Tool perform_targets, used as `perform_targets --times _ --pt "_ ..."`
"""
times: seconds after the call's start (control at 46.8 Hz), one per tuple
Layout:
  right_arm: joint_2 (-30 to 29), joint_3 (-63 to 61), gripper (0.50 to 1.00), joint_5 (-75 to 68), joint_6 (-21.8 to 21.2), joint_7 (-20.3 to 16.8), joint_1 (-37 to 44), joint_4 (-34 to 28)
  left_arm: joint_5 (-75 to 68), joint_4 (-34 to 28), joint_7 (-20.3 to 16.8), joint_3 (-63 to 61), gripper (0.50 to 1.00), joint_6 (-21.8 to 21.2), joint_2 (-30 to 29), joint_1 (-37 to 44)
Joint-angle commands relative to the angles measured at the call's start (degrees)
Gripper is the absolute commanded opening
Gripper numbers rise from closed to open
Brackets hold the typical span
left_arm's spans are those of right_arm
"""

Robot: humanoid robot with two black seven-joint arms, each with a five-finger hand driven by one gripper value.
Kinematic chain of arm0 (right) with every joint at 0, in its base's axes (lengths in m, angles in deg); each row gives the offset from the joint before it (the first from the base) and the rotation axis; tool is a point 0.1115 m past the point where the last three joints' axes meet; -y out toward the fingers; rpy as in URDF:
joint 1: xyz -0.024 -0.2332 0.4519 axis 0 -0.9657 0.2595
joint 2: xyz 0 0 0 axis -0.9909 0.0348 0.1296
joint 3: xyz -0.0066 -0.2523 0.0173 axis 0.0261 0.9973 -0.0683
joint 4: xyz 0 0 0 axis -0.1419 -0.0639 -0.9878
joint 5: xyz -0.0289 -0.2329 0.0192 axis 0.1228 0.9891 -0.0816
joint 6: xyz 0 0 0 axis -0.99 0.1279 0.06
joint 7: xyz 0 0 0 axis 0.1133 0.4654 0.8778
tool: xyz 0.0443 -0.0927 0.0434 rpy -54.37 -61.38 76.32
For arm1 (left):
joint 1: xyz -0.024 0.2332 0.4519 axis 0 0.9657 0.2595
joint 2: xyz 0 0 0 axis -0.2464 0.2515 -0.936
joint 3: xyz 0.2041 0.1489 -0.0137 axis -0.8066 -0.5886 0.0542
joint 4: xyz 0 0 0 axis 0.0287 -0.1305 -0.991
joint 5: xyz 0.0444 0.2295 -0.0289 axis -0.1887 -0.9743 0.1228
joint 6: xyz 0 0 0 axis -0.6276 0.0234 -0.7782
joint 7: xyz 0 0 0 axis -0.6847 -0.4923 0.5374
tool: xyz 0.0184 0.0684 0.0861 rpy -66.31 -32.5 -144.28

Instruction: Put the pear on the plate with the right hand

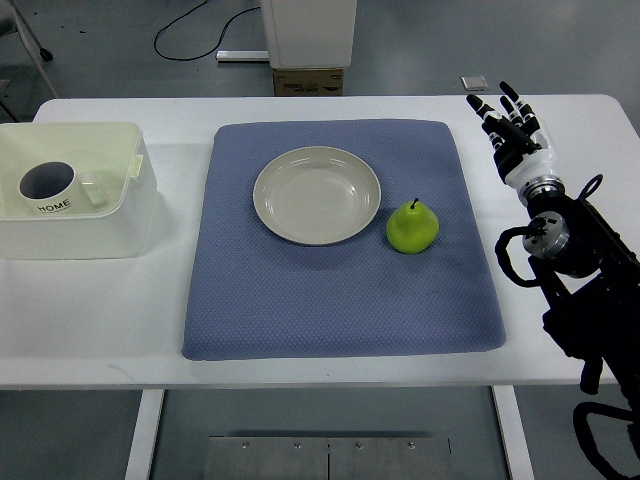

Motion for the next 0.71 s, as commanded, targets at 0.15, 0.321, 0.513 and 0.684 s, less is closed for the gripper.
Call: perform_targets --times 0.15,0.321,0.513,0.684 --pt "0.0 0.0 1.0 0.0 0.0 0.1 0.0 0.0 -0.1 0.0 -0.1 -0.1 1.0 0.0 0.0 0.4" --pt "0.0 0.2 1.0 -0.1 0.0 1.1 0.0 0.0 0.0 0.0 0.0 0.0 1.0 -0.1 0.0 -0.3" --pt "0.0 0.7 1.0 -0.8 0.0 1.6 0.1 0.1 0.0 -0.1 -0.1 0.0 1.0 -0.1 0.0 0.3" --pt "0.0 0.7 1.0 -1.1 -0.1 1.6 0.4 0.0 0.1 -0.1 0.0 0.0 1.0 -0.1 0.0 0.4"
